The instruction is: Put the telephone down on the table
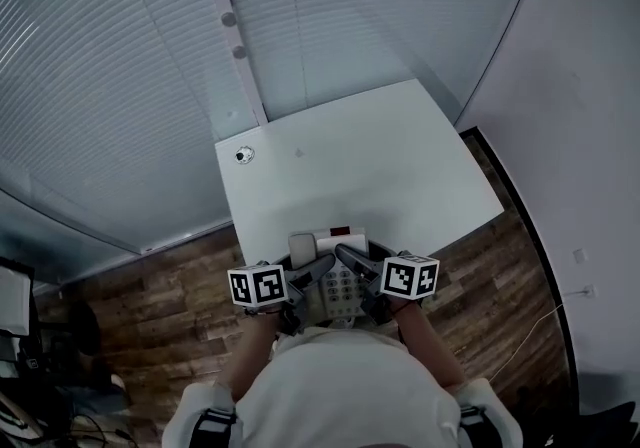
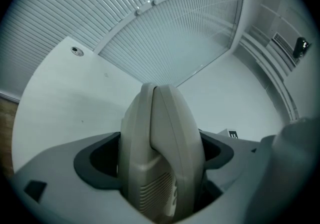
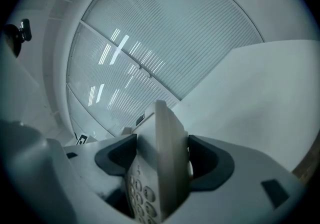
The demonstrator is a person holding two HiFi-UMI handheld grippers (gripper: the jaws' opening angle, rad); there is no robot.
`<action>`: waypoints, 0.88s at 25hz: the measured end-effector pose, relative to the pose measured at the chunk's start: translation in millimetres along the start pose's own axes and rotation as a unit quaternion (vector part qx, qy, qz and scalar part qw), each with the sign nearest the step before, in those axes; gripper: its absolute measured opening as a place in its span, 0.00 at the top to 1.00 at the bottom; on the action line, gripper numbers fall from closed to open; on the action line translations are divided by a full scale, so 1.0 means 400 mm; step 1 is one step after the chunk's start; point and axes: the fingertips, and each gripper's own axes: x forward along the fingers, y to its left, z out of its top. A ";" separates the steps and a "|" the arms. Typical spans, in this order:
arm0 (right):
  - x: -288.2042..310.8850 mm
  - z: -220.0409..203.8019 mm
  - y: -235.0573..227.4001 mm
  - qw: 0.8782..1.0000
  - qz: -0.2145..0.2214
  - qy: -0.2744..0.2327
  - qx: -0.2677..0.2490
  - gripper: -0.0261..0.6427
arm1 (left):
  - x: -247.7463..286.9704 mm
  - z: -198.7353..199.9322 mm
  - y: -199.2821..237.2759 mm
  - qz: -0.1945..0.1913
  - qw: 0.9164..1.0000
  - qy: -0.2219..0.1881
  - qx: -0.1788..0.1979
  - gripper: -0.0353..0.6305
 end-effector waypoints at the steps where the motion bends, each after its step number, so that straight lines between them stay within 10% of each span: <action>1: 0.004 -0.003 0.001 1.000 0.004 0.005 -0.001 0.47 | -0.003 -0.001 0.003 0.004 1.000 -0.004 -0.003 0.30; 22: 0.137 -0.059 -0.016 0.996 0.032 0.082 -0.011 0.47 | -0.045 -0.004 0.130 0.049 0.996 -0.052 -0.055 0.30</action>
